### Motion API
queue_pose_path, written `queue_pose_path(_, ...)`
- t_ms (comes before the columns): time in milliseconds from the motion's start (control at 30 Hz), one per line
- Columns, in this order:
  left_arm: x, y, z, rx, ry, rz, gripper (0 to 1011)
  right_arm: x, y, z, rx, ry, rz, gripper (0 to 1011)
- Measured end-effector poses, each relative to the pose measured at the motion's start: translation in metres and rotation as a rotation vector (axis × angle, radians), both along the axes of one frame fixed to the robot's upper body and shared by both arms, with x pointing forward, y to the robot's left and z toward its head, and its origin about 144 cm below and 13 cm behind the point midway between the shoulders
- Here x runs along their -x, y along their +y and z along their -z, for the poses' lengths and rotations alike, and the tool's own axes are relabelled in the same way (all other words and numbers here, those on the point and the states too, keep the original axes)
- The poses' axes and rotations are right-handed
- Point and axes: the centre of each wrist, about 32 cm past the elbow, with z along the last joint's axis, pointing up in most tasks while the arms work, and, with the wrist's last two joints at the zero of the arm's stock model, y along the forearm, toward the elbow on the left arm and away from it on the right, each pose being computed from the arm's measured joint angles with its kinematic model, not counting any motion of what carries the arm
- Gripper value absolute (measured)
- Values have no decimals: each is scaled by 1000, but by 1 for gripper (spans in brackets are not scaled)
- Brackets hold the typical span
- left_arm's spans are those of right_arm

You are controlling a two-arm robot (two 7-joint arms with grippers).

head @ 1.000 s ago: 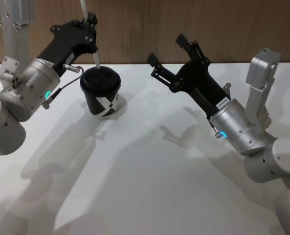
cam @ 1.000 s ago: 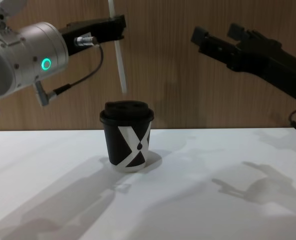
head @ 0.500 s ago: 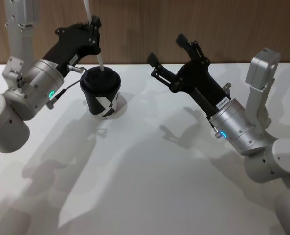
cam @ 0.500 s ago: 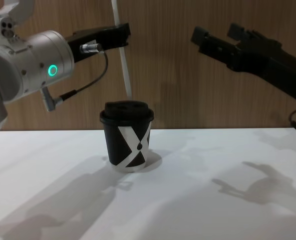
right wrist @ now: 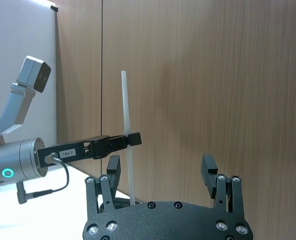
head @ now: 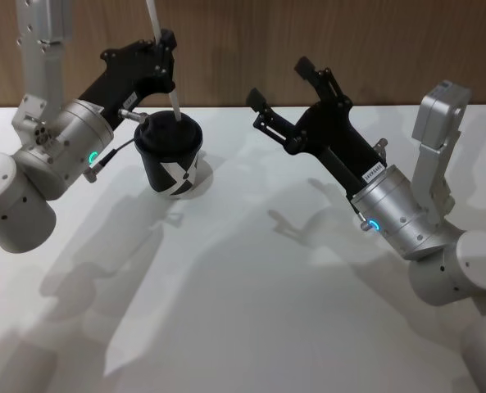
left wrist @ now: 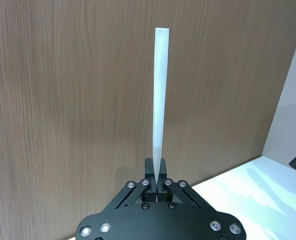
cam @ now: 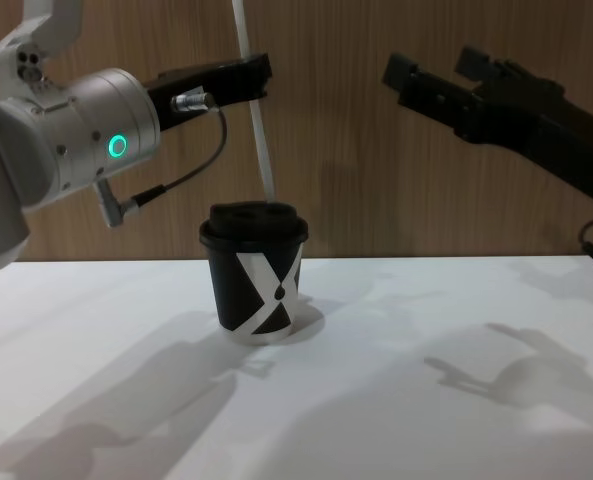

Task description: Pick up the straw with one hand, pass it to the other hand, and insert it into the cup.

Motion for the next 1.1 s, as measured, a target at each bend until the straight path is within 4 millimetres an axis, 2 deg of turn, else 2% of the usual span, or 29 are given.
queue_pose_path(1100, -11, -5, 8, -21, 60, 10, 7, 0, 0, 0, 0, 0, 0, 1001)
